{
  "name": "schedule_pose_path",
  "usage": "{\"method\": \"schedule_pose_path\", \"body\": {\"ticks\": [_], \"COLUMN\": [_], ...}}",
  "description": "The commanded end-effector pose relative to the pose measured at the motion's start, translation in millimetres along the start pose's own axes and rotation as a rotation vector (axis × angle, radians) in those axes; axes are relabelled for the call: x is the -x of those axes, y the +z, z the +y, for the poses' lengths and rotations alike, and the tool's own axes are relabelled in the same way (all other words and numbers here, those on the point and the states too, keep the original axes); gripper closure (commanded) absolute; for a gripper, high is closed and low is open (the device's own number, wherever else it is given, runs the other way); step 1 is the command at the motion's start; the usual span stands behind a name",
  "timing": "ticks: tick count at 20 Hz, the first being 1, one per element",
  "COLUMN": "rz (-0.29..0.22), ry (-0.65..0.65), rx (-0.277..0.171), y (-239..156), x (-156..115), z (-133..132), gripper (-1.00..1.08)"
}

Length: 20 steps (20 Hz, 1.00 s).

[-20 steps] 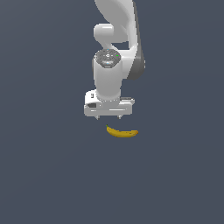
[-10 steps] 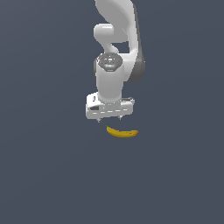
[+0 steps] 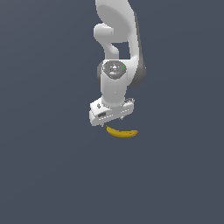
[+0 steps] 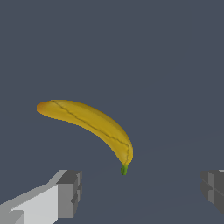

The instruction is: Pick up the object and move it to a goal position.

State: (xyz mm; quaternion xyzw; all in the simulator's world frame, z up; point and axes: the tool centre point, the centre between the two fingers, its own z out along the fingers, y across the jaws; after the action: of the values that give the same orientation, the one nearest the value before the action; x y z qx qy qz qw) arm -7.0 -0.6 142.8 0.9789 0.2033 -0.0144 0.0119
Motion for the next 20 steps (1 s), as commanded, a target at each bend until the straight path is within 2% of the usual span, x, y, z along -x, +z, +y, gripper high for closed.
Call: {"method": "schedule_pose_path", "body": {"ticks": [1,20], "rz": [0.001,0.022], "ry": [-0.079,-0.669], "rx": [0.001,0.001], "y": [6.9,55.4], "x": [-1.6,-12.1], "z": [-3.7,-36.4], "gripper": [-0.92,-0.92]}}
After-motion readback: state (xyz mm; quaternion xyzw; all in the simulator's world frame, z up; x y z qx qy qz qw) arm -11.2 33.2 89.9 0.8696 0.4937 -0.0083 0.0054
